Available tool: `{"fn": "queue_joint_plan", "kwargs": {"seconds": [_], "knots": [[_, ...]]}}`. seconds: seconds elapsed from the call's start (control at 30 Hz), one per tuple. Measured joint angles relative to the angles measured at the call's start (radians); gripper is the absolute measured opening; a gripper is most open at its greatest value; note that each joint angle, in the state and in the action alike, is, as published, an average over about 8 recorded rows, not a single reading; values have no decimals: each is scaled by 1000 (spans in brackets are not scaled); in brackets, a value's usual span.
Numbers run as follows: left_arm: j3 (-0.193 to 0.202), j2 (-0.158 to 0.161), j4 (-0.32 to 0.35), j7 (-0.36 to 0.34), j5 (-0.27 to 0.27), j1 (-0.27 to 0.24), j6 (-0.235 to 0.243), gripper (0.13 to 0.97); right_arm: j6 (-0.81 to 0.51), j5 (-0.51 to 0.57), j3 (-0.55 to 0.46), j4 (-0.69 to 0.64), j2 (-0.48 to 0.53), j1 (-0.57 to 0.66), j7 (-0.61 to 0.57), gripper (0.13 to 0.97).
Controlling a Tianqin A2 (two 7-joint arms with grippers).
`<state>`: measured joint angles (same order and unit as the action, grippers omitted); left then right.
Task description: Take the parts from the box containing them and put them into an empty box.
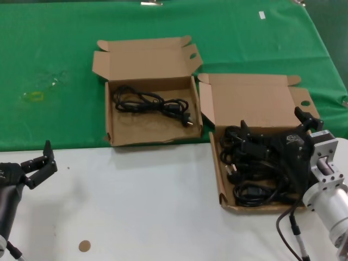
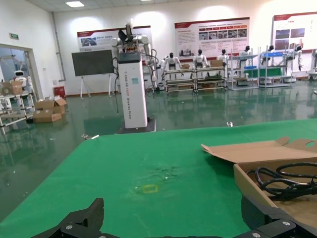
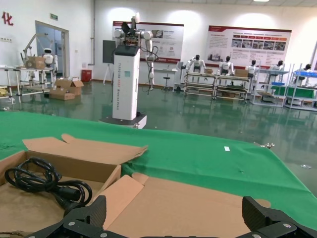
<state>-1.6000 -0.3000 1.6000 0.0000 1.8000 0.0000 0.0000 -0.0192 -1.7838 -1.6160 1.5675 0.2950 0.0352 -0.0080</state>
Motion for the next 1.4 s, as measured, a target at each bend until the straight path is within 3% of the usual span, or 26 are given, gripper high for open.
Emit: {"fn": "queue_joint_plan", "kwargs": {"seconds": [1.4], "knots": [[0, 0, 0, 0, 0, 0, 0, 966, 0, 0, 0, 0, 0, 0, 0, 966]]}}
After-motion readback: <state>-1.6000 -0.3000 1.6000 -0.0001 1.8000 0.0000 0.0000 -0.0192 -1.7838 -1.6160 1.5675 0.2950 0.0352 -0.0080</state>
